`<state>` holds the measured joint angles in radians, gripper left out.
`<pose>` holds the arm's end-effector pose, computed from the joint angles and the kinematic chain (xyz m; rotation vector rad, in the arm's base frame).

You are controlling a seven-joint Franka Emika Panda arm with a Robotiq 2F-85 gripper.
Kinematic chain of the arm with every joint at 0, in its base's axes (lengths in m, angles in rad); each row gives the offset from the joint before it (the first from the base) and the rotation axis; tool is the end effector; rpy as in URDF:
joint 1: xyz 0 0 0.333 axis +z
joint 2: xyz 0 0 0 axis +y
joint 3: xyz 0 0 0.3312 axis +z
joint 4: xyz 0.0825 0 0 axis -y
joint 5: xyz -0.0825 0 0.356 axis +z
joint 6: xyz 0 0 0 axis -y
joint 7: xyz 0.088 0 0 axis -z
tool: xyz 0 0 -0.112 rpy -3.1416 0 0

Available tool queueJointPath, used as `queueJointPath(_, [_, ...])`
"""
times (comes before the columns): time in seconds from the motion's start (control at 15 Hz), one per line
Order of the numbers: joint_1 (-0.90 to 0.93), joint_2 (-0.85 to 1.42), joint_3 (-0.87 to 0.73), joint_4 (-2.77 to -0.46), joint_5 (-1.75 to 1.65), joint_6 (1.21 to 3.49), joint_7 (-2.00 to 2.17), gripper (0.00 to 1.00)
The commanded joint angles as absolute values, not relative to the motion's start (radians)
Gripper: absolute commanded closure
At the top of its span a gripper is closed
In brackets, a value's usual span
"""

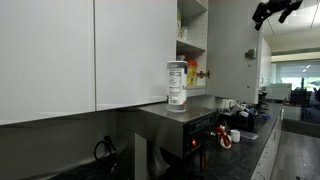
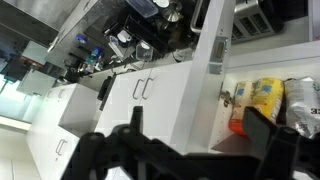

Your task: Open the right cabinet door and take out the sugar bottle, the close the door

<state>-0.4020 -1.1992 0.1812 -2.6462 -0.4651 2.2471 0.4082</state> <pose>0.2083 -0.0326 0.6413 2.2762 -0.6149 1.0182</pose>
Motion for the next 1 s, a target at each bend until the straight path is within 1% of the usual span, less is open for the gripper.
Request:
queueJointPath(0.0, [-0.439, -1.15, 0.161, -2.658, -0.517, 2.381, 0.418, 0.0])
queueJointPath(0.53, [-0.483, -1.042, 0.16, -2.687, -0.511, 2.625, 0.382, 0.0])
queueJointPath(0.93, [-0.438, -0.963, 0.186, -2.681, -0.488, 2.693, 0.304, 0.0])
